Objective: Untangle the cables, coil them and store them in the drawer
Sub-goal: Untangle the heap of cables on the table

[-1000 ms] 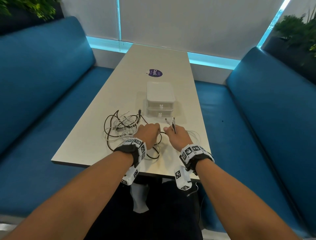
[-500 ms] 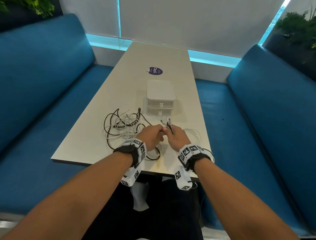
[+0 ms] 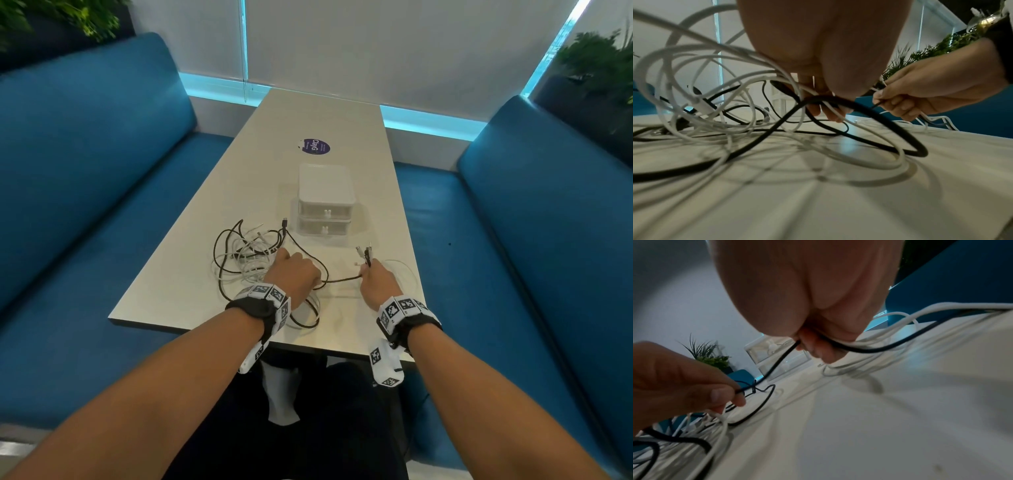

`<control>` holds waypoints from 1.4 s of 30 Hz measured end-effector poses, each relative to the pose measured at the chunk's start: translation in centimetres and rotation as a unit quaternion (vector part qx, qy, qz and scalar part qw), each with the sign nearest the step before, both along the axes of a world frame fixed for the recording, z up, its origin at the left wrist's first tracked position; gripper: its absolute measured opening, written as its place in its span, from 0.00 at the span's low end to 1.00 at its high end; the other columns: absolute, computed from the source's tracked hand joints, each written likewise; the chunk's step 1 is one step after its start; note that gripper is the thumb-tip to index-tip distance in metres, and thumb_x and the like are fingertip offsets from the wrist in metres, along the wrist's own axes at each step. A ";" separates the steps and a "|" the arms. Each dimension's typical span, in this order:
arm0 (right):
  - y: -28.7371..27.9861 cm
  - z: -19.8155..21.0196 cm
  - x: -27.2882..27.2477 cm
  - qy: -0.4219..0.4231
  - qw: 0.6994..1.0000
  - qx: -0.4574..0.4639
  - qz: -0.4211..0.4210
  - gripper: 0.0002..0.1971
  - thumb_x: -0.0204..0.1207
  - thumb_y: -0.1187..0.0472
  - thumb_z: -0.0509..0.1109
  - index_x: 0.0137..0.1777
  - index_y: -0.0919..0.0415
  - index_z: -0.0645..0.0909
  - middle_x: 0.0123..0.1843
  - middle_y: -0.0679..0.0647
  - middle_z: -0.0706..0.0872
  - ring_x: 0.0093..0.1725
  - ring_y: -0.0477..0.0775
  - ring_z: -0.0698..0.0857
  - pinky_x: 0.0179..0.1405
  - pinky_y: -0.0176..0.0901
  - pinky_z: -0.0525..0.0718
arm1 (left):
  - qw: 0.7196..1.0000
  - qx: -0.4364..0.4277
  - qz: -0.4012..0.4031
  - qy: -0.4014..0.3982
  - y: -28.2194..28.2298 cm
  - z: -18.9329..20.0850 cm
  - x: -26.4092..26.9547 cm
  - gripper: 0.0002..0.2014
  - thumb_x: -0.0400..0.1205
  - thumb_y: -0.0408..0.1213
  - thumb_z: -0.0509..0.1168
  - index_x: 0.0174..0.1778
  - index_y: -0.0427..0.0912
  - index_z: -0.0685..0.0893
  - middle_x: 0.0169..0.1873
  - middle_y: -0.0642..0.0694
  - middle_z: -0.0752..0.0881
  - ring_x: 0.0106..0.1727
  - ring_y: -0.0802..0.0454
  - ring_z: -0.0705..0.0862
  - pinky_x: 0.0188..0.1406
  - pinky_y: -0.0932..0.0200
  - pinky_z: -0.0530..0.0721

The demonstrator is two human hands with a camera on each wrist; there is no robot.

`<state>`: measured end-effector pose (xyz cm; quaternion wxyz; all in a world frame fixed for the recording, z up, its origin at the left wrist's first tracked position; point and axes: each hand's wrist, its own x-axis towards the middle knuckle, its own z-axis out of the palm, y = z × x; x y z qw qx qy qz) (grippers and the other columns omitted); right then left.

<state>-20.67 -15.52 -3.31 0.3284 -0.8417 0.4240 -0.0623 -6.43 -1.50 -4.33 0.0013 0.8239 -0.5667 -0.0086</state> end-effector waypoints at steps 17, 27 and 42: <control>1.9 0.6 1.4 0.075 0.966 -0.115 0.220 0.17 0.88 0.51 0.54 0.53 0.62 0.78 0.48 0.62 0.86 0.48 0.63 0.83 0.45 0.51 0.77 | 0.993 0.045 -0.081 -0.071 -0.2 -0.6 -1.6 0.10 0.90 0.43 0.54 0.56 0.50 0.81 0.46 0.49 0.88 0.49 0.44 0.82 0.61 0.43 0.65; -2.0 1.1 -1.0 0.186 0.951 -0.227 0.093 0.14 0.87 0.57 0.52 0.61 0.62 0.76 0.53 0.60 0.85 0.52 0.64 0.85 0.41 0.48 0.74 | 0.999 0.032 -0.002 0.021 0.8 -0.2 -0.5 0.08 0.90 0.46 0.55 0.49 0.49 0.76 0.39 0.48 0.80 0.53 0.42 0.73 0.55 0.46 0.77; 2.2 1.1 1.7 -0.061 0.981 0.161 0.089 0.14 0.81 0.60 0.66 0.32 0.55 0.82 0.21 0.46 0.71 0.23 0.49 0.69 0.27 0.42 0.67 | 0.999 -0.012 -0.038 -0.020 -0.1 1.1 -1.5 0.14 0.78 0.22 0.57 0.42 0.48 0.69 0.28 0.53 0.75 0.30 0.48 0.74 0.57 0.50 0.67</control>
